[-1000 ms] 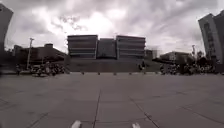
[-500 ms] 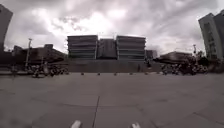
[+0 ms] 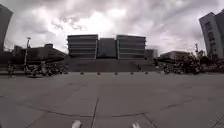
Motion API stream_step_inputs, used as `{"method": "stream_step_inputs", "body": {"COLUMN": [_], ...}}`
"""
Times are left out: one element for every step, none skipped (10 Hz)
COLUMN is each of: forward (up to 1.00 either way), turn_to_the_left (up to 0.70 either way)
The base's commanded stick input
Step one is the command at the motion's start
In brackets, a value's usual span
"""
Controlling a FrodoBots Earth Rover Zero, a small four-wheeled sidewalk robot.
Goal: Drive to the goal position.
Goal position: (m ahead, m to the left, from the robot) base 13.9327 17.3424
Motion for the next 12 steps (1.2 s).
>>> {"method": "stream_step_inputs", "body": {"forward": [0.69,0.69,0.69,0.69,0.69,0.69,0.69,0.69,0.69,0.69,0.69,0.69], "turn_to_the_left": [0.0,0.0,0.0,0.0,0.0,0.0,0.0,0.0,0.0,0.0,0.0,0.0]}}
